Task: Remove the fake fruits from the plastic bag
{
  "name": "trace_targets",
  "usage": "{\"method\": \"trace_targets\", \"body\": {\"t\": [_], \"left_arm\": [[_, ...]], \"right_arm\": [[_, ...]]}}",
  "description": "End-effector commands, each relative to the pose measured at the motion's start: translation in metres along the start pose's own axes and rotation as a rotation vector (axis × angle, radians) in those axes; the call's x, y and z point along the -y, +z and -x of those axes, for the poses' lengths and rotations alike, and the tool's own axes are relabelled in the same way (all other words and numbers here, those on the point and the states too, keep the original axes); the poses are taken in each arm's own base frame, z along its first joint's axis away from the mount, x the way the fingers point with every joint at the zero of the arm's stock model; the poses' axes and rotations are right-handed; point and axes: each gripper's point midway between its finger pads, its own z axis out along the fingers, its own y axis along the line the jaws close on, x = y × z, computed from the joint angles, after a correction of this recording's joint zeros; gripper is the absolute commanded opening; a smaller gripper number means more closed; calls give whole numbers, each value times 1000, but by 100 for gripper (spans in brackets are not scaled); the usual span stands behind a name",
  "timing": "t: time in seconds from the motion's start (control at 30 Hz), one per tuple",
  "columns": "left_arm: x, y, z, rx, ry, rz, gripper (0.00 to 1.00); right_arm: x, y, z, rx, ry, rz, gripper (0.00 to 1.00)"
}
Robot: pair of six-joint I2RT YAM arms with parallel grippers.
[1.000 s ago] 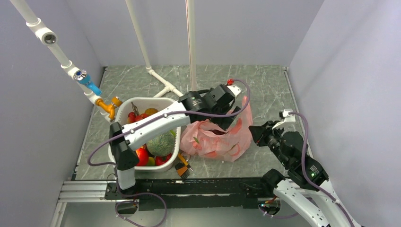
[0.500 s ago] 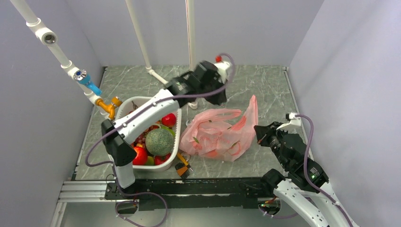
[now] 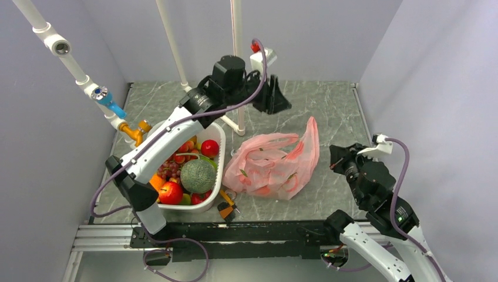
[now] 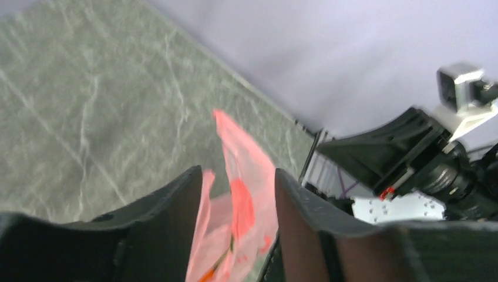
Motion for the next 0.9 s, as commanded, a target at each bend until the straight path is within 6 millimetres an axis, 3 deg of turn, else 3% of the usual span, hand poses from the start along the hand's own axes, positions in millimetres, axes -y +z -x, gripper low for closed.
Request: {"method": "trace_targets", "body": {"t": [0.0,0.17,0.23,0.3,0.43,0.53,0.6,0.7,0.77,0.83,0.87], "left_arm": [[-13,-8,-56,-107,84,106,65],[-47,-7,-105,-238,214,327,96],[-58,-1,-117,-284,234,356,99],[-73,8,-128,-330,255,395,99],[-83,27,-150,-396,251,378,99],[-89,35,-162,-402,240,378,98],[-92,35,-163,-406,227,398,88],[-84,28,-155,-377,213,391,63],[-77,21,-149,-341,201,374,49],[-68,12,-133,-277,195,360,36],[-62,10,-127,-252,186,340,30]], "right_arm": [[-15,3,-11,-62,-43,72,10],[-12,16,-27,-114,-96,23,68],[-8,25,-27,-134,-132,-43,91],[-10,37,-29,-162,-183,-84,99],[-13,65,-38,-212,-225,-137,99],[-12,92,-51,-282,-183,-81,99],[-8,104,-58,-328,-146,-40,99],[-4,108,-64,-358,-148,-21,97],[-12,104,-68,-371,-138,38,86],[-26,100,-72,-363,-115,136,56],[-28,98,-72,-356,-97,151,47]]}}
